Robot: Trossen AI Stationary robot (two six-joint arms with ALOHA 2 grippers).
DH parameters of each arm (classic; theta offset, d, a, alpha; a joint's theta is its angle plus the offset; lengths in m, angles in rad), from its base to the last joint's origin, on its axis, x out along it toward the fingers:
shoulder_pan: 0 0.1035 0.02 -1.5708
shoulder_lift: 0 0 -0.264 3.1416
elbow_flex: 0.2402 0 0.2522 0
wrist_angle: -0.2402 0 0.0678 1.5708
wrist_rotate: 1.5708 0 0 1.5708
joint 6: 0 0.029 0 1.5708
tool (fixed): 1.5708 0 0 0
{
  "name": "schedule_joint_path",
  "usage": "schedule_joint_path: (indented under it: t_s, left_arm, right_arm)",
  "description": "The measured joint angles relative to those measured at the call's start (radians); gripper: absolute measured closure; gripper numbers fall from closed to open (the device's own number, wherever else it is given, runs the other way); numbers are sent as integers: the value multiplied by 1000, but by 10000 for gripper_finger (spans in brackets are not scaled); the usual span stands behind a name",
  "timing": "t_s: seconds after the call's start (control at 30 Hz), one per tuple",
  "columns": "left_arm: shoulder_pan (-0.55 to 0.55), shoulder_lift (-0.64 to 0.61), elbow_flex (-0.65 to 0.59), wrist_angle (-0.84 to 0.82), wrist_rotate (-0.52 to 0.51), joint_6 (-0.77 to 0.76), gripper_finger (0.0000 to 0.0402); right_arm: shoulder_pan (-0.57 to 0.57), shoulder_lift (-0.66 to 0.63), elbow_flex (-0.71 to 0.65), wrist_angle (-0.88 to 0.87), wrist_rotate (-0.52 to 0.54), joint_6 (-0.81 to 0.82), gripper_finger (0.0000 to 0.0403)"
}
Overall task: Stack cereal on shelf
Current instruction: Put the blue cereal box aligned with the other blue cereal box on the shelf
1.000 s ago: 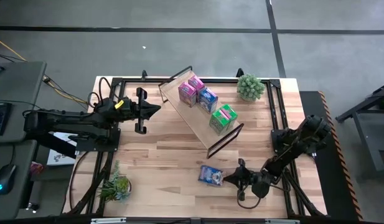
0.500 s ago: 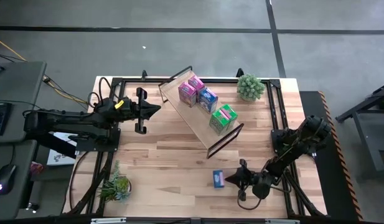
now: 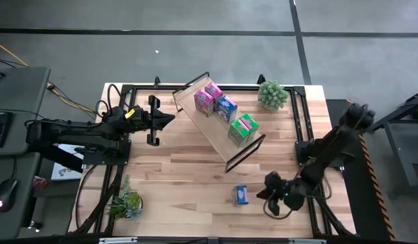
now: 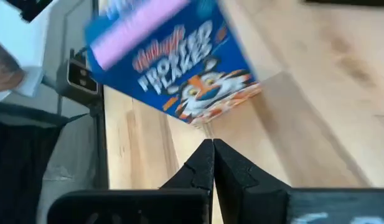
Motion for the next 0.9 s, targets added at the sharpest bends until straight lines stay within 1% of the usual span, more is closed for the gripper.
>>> schedule_joint_path:
  t_s: [0.07, 0.1, 0.13, 0.2, 0.3, 0.37, 0.43, 0.5, 0.53, 0.6, 0.7, 0.73, 0.8, 0.9]
  left_arm:
    - [0, 0, 0, 0, 0, 0, 401]
    - [0, 0, 0, 0, 0, 0, 401]
    - [0, 0, 0, 0, 0, 0, 402]
    - [0, 0, 0, 0, 0, 0, 402]
    - [0, 0, 0, 0, 0, 0, 402]
    - [0, 0, 0, 1, 0, 0, 401]
    - [0, 0, 0, 1, 0, 0, 401]
    - [0, 0, 0, 0, 0, 0, 402]
    - [0, 0, 0, 0, 0, 0, 402]
    - [0, 0, 0, 0, 0, 0, 402]
    - [0, 0, 0, 0, 0, 0, 402]
    - [0, 0, 0, 0, 0, 0, 402]
    - [0, 0, 0, 0, 0, 0, 402]
    - [0, 0, 0, 0, 0, 0, 402]
  right_arm:
    - [0, -80, 67, -162, 25, 15, 403]
    - [0, -108, 111, -228, 59, -9, 403]
    - [0, -125, 159, -277, 102, -53, 403]
    - [0, -132, 269, -326, 199, -198, 403]
    - [-13, -84, 427, -332, 312, -440, 403]
    - [-32, -27, 525, -371, 356, -542, 403]
    - [-60, 30, 617, -446, 414, -574, 403]
    - [-90, 80, 704, -534, 450, -560, 403]
    - [-107, 101, 745, -579, 449, -552, 403]
    - [-140, 140, 817, -649, 412, -542, 403]
    - [-193, 181, 915, -729, 359, -458, 402]
    - [-211, 191, 949, -767, 321, -418, 399]
    - [-245, 209, 1013, -859, 246, -334, 382]
    - [-281, 248, 1107, -1017, 153, -199, 335]
